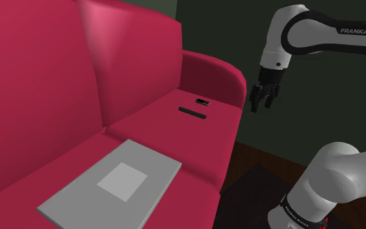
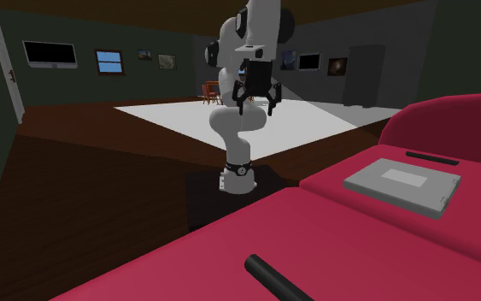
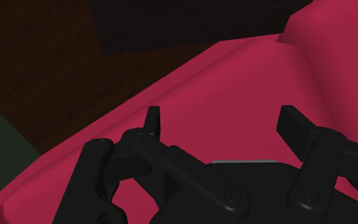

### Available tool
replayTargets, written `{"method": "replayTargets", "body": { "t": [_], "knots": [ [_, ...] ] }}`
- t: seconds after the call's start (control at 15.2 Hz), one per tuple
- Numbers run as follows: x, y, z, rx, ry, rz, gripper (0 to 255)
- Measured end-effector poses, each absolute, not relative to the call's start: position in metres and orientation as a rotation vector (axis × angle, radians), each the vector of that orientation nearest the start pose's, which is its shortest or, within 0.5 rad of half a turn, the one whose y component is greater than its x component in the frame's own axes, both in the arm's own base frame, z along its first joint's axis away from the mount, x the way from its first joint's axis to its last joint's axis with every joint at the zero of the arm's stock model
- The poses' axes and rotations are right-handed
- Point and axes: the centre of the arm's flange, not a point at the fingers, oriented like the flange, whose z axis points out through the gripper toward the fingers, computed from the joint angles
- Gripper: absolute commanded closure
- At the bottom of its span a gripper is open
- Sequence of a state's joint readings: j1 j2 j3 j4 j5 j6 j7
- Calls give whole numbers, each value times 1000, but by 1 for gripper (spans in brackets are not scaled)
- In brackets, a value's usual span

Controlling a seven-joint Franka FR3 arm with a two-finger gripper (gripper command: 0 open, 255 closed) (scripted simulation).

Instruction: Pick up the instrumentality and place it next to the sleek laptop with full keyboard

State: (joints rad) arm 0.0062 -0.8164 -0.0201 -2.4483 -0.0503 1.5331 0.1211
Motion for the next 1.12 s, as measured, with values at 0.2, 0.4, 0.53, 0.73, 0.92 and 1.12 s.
{"method": "replayTargets", "body": {
  "t": [0.2,0.4,0.53,0.73,0.92,1.12],
  "knots": [
    [303,-17,546,-3170,175,151,0],
    [331,-35,530,-3163,113,140,0],
    [353,-45,521,-3158,68,133,0],
    [382,-58,503,-3148,0,121,0],
    [415,-71,483,-3138,-67,110,0],
    [448,-78,467,-3124,-133,97,0]
  ]
}}
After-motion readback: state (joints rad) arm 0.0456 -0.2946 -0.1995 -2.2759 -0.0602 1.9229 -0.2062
